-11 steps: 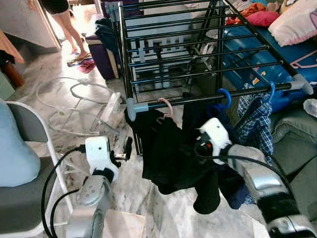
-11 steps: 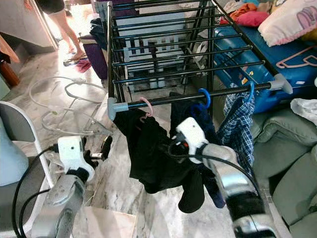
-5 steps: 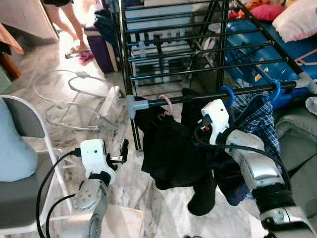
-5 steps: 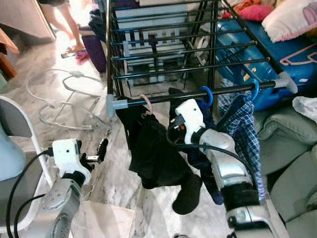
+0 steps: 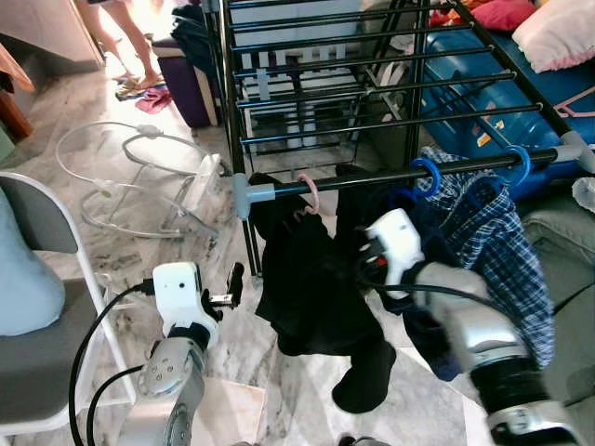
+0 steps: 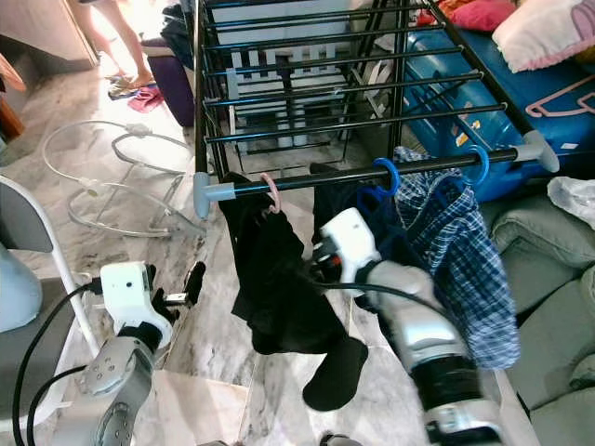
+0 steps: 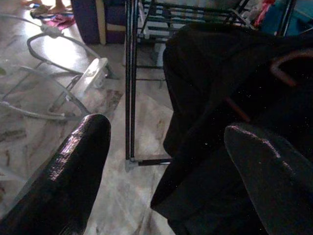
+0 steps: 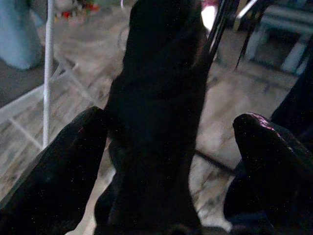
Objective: Hang hanger
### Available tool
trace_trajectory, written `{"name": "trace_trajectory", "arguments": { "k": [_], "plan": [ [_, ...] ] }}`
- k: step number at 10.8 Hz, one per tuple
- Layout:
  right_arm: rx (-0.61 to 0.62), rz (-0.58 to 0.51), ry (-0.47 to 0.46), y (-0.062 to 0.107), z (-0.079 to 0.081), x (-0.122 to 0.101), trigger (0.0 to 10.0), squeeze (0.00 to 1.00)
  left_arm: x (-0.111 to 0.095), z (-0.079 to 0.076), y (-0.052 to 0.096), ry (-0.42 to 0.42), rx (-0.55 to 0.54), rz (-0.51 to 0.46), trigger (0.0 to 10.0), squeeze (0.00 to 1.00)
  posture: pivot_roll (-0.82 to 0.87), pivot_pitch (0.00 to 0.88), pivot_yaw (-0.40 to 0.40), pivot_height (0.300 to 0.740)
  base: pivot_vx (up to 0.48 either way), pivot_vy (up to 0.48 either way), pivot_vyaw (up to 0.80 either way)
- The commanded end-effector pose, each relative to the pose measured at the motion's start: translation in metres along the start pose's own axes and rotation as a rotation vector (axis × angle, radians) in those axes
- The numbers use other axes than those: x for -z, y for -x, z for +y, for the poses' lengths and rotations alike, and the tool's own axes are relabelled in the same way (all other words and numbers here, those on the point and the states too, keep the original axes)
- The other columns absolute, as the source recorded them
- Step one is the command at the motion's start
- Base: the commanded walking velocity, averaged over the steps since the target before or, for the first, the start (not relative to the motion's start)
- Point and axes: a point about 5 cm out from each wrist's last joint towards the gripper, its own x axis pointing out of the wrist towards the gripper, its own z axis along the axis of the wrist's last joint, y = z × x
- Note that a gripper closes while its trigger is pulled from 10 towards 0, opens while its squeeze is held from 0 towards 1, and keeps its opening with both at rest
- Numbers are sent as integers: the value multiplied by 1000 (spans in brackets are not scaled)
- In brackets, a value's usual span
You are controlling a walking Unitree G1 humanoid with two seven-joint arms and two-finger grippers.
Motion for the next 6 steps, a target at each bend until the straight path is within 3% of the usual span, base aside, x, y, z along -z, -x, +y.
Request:
{"name": "trace_trajectory", "arguments": {
  "k": [1, 6],
  "plan": [
    [8, 46, 3, -4, 3, 6, 10000, 0, -3, 2, 2, -4, -14, -5, 10000, 0, -64, 128, 44, 740, 0, 0, 0],
    [106, 177, -48, -24, -1, 22, 10000, 0, -3, 1, 2, -14, -2, 3, 10000, 0, -52, 125, 46, 740, 0, 0, 0]
  ]
}}
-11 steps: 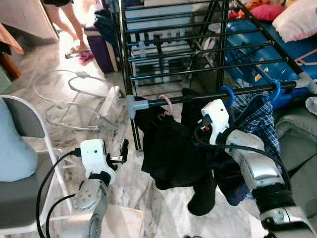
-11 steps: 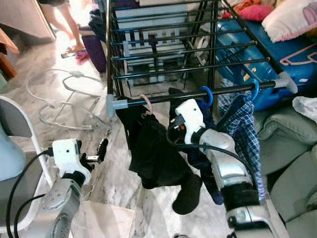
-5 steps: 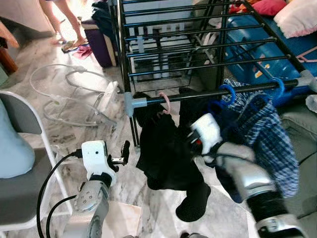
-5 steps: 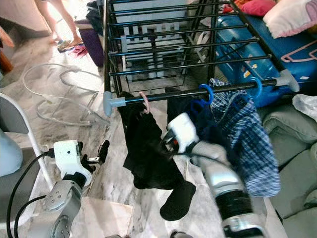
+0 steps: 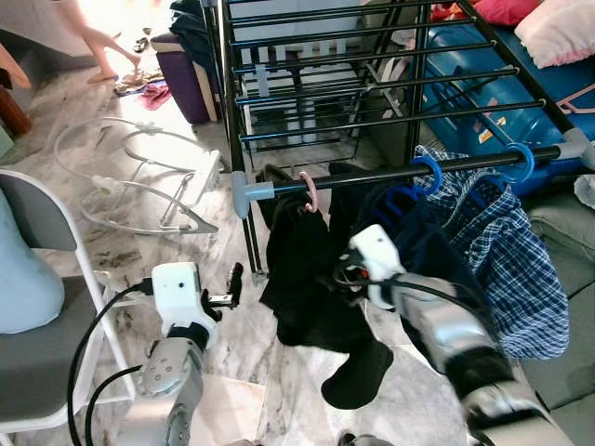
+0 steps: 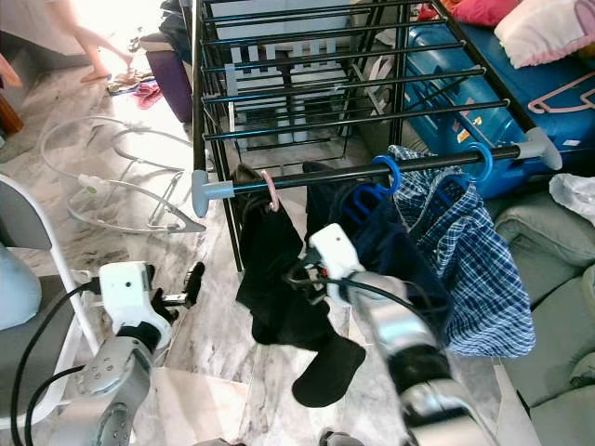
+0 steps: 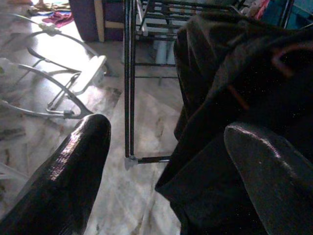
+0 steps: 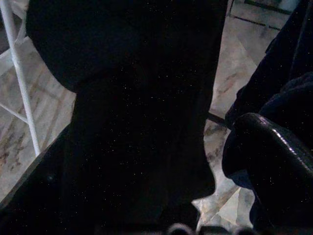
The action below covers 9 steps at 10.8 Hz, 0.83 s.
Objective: Hang hanger
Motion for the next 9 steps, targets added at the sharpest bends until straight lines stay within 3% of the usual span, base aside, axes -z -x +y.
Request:
{"name": "trace_trajectory", "arguments": {
  "k": [1, 7, 9],
  "plan": [
    [38, 31, -12, -4, -2, 1, 10000, 0, -1, 2, 1, -9, -10, 4, 10000, 0, -40, 119, 40, 740, 0, 0, 0],
    [77, -24, 52, -2, -21, -9, 10000, 0, 1, 0, 0, -8, 4, 17, 10000, 0, -46, 110, 50, 740, 0, 0, 0],
    [-23, -66, 104, -2, -19, -22, 10000, 0, -5, 1, -7, -4, 4, 8, 10000, 0, -46, 114, 47, 740, 0, 0, 0]
  ]
}}
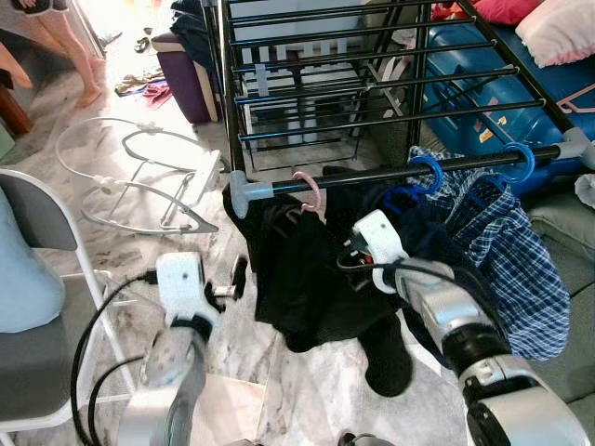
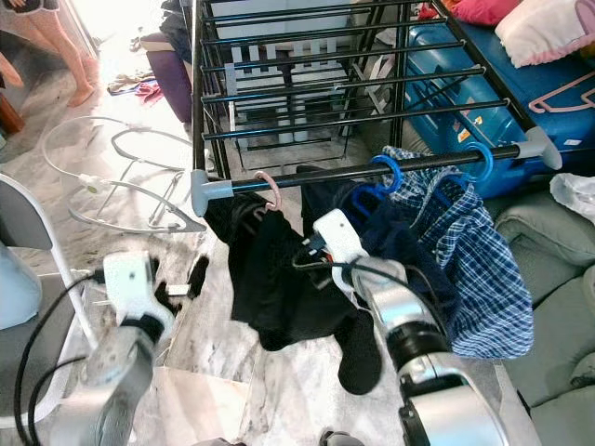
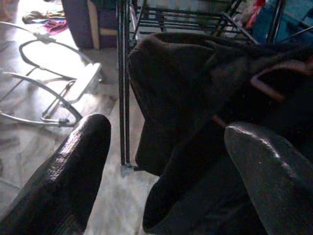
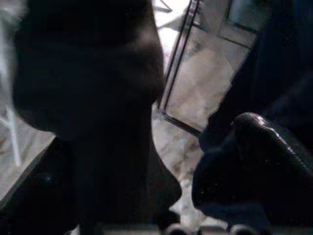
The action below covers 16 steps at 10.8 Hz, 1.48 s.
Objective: Hang hanger
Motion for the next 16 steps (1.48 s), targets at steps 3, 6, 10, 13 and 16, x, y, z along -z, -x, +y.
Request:
{"name": "trace_trajectory", "arguments": {
  "k": [3, 6, 10, 13, 16],
  "plan": [
    [-107, 8, 67, 2, -2, -5, 0, 0, 13, 6, 9, -6, -16, 61, 10000, 0, -45, 105, 46, 740, 0, 0, 0],
    [-154, 14, 69, -3, 3, -5, 0, 0, 14, 2, 5, -6, 2, 68, 10000, 0, -43, 83, 43, 740, 0, 0, 0],
    [-168, -3, 57, -15, 15, -9, 0, 0, 14, 2, 4, -8, 9, 77, 10000, 0, -33, 84, 42, 740, 0, 0, 0],
    [-153, 19, 78, -14, 12, -5, 0, 0, 17, 2, 6, -8, 5, 90, 10000, 0, -36, 82, 42, 740, 0, 0, 0],
    [-127, 38, 102, -3, -3, 2, 0, 0, 17, 2, 5, -9, 5, 100, 10000, 0, -42, 89, 39, 740, 0, 0, 0]
  ]
}}
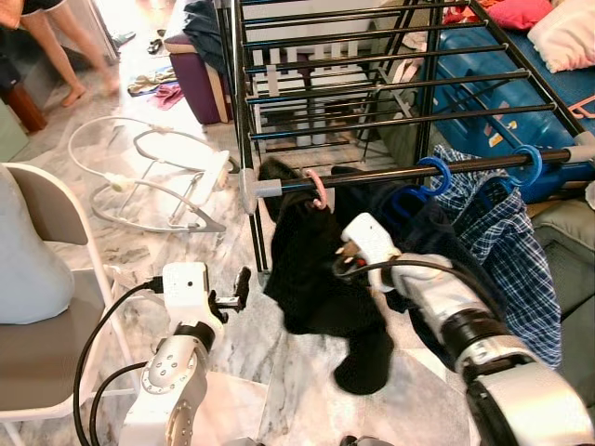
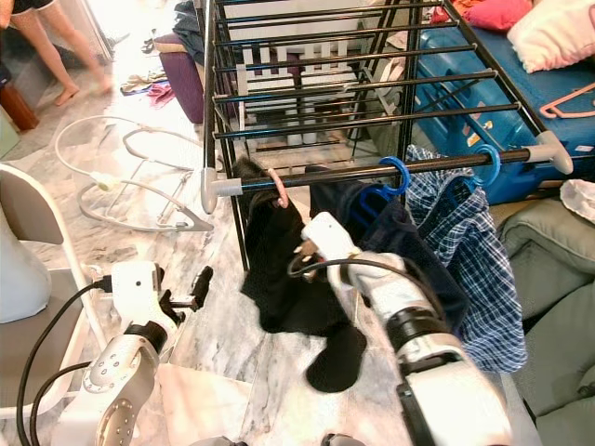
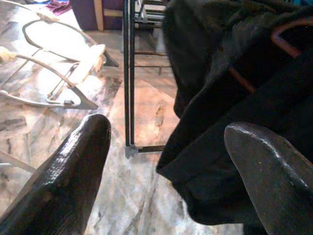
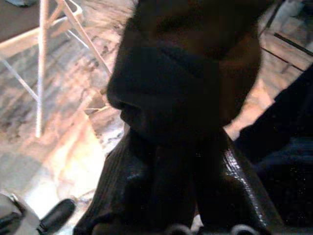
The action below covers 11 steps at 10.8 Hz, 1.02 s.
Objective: Hang hanger
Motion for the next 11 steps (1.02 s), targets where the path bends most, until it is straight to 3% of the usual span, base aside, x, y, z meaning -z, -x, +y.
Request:
{"name": "trace_trajectory", "arguments": {
  "k": [1, 2, 3, 6, 8, 11],
  "plan": [
    [1, 7, 1, 2, -2, 2, 1647, 0, 3, 2, 1, -5, -2, 21, 10000, 0, -42, 89, 39, 740, 0, 0, 0],
    [22, 15, -11, 5, -7, 4, 10000, 0, 3, 2, 1, -6, 0, 22, 10000, 0, -42, 89, 39, 740, 0, 0, 0],
    [36, 15, -11, 10, -13, 5, 10000, 1000, 4, 1, 0, -7, 4, 26, 10000, 0, -47, 79, 42, 740, 0, 0, 0],
    [12, -22, 38, 13, -17, -3, 10000, 1000, 4, 1, -1, -11, 12, 32, 10000, 0, -46, 81, 46, 740, 0, 0, 0],
    [-86, -32, 87, 13, -15, -9, 10000, 1000, 3, 1, -2, -10, 8, 30, 10000, 0, -40, 72, 42, 740, 0, 0, 0],
    [-152, -23, 54, 13, -14, -10, 10000, 1000, 5, 2, -1, -9, 8, 40, 10000, 0, -39, 73, 42, 740, 0, 0, 0]
  ]
}}
